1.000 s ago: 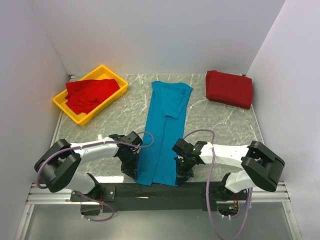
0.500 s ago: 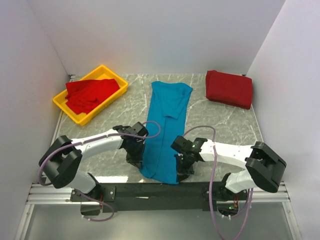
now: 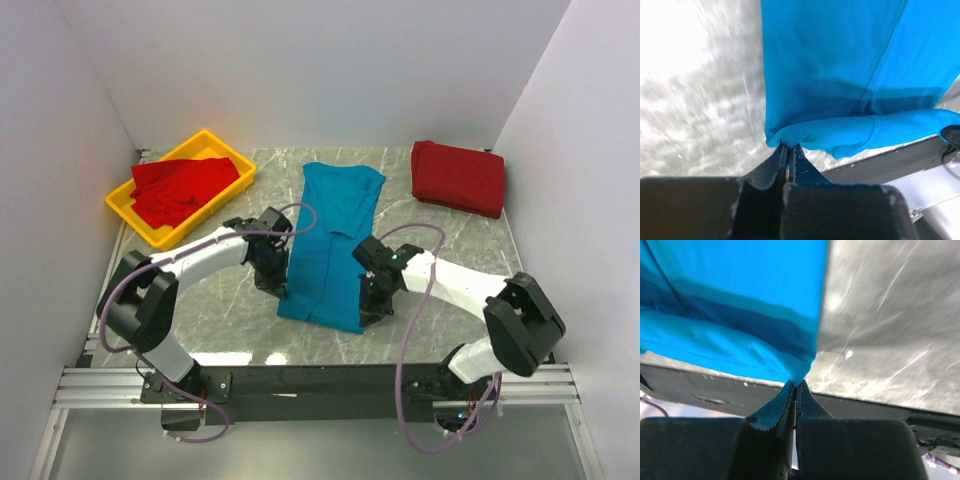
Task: Fold and stack the t-shirts
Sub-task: Fold the tshirt
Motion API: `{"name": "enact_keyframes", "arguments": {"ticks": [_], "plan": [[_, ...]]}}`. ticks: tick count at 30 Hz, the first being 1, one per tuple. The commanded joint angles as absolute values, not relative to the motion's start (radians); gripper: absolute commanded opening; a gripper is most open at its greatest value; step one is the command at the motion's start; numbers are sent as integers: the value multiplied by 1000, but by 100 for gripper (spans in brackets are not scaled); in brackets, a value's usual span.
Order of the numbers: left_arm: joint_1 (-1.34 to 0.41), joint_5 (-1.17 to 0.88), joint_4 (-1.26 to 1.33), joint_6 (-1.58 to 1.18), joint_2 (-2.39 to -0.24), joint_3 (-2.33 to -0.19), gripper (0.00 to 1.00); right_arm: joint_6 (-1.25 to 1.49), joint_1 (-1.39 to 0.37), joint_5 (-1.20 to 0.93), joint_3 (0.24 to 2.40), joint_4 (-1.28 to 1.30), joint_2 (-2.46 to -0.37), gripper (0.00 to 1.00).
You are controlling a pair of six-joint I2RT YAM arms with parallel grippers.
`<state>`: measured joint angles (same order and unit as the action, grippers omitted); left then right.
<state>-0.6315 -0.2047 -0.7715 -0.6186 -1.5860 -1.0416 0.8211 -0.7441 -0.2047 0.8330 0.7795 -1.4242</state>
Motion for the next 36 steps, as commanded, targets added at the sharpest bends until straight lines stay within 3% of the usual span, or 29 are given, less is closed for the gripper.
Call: {"name": "enact_keyframes", "arguments": {"ticks": [1, 21, 36], "plan": [[-583, -212, -770, -561, -1632, -1127, 0, 756, -678, -178, 899, 766, -1472, 0], [-393, -337, -775, -503, -1951, -1485, 0, 655, -494, -152, 1213, 802, -1721, 0], [-357, -453, -825, -430, -2163, -1732, 0, 620, -431, -144, 1381, 845, -1848, 0]]}}
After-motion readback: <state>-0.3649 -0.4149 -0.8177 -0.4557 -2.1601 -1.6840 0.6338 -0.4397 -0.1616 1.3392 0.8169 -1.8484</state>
